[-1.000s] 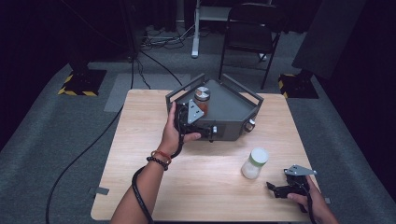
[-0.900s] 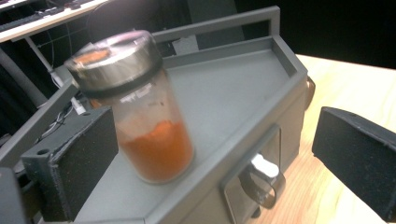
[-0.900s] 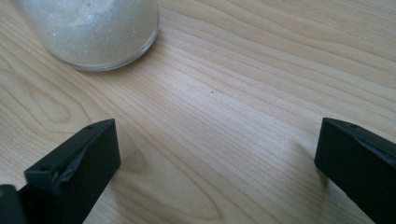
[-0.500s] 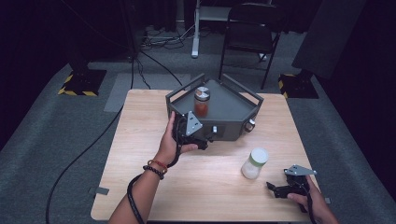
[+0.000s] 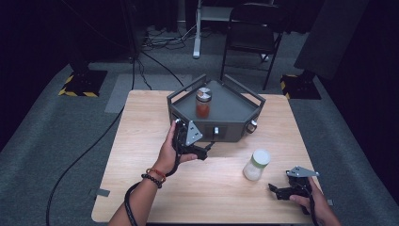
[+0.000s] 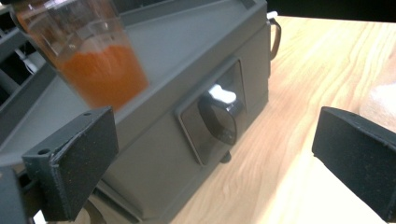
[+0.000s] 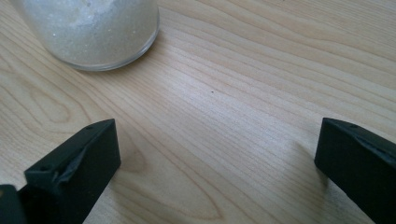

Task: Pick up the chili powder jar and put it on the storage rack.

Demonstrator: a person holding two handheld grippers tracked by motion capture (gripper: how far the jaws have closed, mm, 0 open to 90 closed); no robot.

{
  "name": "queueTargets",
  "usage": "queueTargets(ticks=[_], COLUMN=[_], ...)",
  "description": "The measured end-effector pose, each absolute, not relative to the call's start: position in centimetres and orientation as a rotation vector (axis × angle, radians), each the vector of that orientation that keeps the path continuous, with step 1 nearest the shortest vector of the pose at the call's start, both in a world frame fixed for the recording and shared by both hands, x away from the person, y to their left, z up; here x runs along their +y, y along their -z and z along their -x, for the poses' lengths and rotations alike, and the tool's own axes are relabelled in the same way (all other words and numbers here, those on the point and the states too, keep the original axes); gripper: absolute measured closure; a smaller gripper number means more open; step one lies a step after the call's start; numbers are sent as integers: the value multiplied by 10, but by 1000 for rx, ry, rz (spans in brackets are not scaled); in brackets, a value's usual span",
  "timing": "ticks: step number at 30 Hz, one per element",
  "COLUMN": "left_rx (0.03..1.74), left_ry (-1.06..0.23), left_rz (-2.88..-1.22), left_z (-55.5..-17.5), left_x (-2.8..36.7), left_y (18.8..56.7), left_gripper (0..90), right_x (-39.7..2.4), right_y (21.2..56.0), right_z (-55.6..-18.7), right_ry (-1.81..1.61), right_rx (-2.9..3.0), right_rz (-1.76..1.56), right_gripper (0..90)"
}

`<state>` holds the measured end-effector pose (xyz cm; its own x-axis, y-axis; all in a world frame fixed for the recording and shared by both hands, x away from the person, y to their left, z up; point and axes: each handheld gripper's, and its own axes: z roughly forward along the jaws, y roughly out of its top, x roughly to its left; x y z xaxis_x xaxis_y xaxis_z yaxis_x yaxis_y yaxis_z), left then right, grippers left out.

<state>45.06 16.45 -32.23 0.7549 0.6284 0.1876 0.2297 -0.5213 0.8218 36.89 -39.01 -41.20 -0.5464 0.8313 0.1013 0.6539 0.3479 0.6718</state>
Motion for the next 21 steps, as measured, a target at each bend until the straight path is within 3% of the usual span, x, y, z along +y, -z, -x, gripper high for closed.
queueTargets(ticks=[21], left_rx=[622], left_ry=[-564], left_rz=[-2215], left_z=[-428], left_x=[179], left_y=[330], left_gripper=[3], right_x=[-390], right_y=[412], right_z=[-369], right_ry=[-990], right_rx=[2353], right_rz=[-1333], right_gripper=[0])
